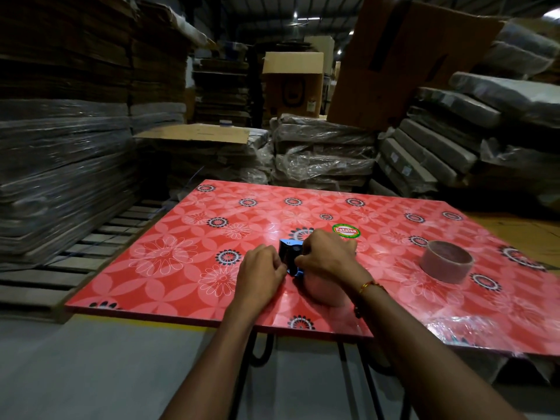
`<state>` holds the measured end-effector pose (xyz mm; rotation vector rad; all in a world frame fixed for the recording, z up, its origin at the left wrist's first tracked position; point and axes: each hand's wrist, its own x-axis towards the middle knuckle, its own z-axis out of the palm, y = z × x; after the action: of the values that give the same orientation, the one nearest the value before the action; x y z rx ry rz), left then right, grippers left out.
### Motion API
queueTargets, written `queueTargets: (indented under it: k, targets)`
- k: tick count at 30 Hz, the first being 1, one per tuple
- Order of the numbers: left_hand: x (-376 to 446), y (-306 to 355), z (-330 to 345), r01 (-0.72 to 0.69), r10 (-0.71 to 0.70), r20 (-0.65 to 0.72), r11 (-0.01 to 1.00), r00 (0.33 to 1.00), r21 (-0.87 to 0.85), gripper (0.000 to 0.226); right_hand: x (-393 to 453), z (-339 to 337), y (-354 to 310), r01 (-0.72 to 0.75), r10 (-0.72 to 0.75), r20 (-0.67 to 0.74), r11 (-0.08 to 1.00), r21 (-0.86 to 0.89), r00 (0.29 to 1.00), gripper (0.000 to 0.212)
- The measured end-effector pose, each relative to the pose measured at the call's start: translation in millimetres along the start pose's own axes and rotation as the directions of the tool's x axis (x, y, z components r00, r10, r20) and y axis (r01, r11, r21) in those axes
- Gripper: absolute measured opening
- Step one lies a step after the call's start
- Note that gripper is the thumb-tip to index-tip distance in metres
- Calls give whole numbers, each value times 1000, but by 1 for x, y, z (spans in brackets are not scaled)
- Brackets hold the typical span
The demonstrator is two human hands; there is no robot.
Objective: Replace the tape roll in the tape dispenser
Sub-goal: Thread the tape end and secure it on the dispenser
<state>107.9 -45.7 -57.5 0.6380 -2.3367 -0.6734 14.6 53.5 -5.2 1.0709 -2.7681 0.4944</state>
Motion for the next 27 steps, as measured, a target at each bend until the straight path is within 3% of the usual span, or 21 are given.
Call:
queueTargets:
  k: [4, 9, 12, 17, 27]
  targets:
    - [0, -4, 0, -22, 22, 8, 1000, 1000, -8, 18, -2, 4, -7, -46, 42, -44, 995, -90, 998, 23]
    - [0, -1, 1, -38, 38, 1, 999, 999, 35, 19, -8, 5, -9, -90, 81, -111, 993, -78, 991, 19]
    - [1, 0, 2, -21, 22, -14, 999, 1000, 39, 19, -5, 1, 0, -46, 45, -57, 999, -29, 997, 13]
    - [-1, 2, 1, -7, 7, 8, 1000, 1000, 17, 18, -1, -8, 14, -20, 9, 92, 993, 120, 996, 28]
    - [-13, -2, -7, -38, 65, 159, 985, 985, -168, 9, 2, -19, 21, -59, 26, 160, 977, 205, 987, 28]
